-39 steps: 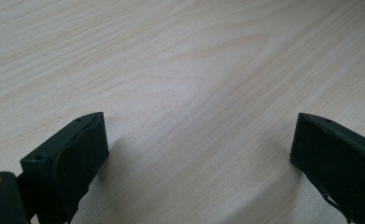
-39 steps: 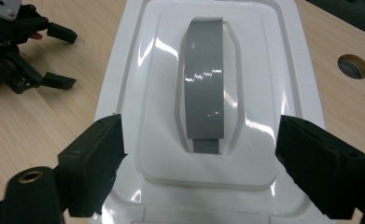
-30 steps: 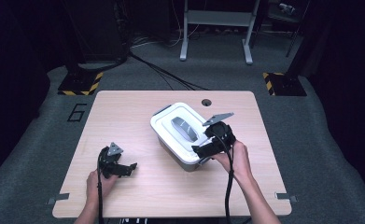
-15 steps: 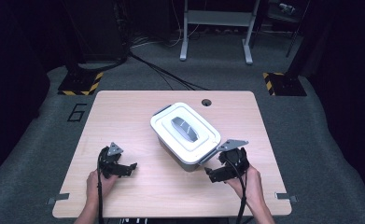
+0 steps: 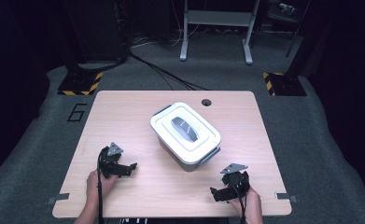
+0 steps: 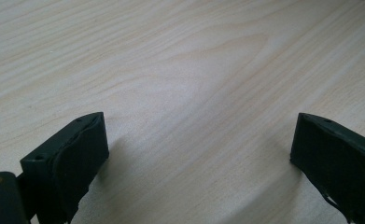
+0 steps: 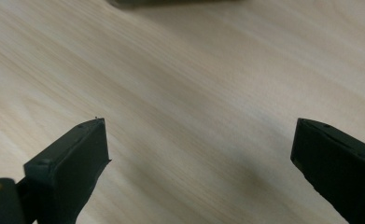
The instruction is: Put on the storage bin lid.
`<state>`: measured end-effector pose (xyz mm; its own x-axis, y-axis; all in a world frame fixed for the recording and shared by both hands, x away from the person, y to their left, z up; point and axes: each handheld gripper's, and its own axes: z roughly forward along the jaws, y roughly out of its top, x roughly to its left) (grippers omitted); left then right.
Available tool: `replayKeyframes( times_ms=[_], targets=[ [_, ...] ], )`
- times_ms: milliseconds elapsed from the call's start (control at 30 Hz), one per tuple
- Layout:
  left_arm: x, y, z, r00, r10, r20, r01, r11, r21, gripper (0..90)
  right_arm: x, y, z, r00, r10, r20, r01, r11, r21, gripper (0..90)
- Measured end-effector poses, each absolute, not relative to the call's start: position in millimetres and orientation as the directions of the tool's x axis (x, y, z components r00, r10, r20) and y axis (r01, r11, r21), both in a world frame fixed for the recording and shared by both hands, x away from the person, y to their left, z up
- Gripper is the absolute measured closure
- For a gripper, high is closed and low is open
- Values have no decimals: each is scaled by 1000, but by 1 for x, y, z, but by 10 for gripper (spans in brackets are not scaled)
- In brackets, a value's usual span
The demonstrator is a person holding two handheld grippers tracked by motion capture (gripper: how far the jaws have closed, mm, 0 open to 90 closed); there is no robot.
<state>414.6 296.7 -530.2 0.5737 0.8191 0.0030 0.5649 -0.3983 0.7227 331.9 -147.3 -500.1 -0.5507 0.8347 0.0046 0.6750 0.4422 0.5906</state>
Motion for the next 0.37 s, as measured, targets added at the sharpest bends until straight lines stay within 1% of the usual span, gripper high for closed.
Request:
replayKeyframes(
  times_ms=[100, 133, 233, 267, 300, 367],
  targets=[
    [415, 297, -530, 574, 819, 3, 565, -398, 723, 39, 332, -150, -508, -532, 847, 10, 674, 416, 611, 26],
    [415, 297, -530, 574, 819, 3, 565, -398, 723, 39, 332, -150, -510, -512, 859, 0, 678, 404, 614, 22],
    [415, 297, -530, 574, 819, 3, 565, -399, 722, 39, 333, -151, -516, -501, 865, -33, 666, 410, 623, 4],
    [415, 297, -530, 574, 819, 3, 565, -398, 723, 39, 333, -150, -519, -496, 868, -31, 676, 408, 613, 0],
    [415, 297, -530, 574, 819, 3, 565, -399, 722, 39, 333, -153, -521, -506, 862, -17, 667, 404, 626, 0],
    [415, 297, -530, 574, 819, 3, 565, -398, 723, 39, 333, -156, -524, -495, 869, 4, 663, 375, 648, 0]
  ],
)
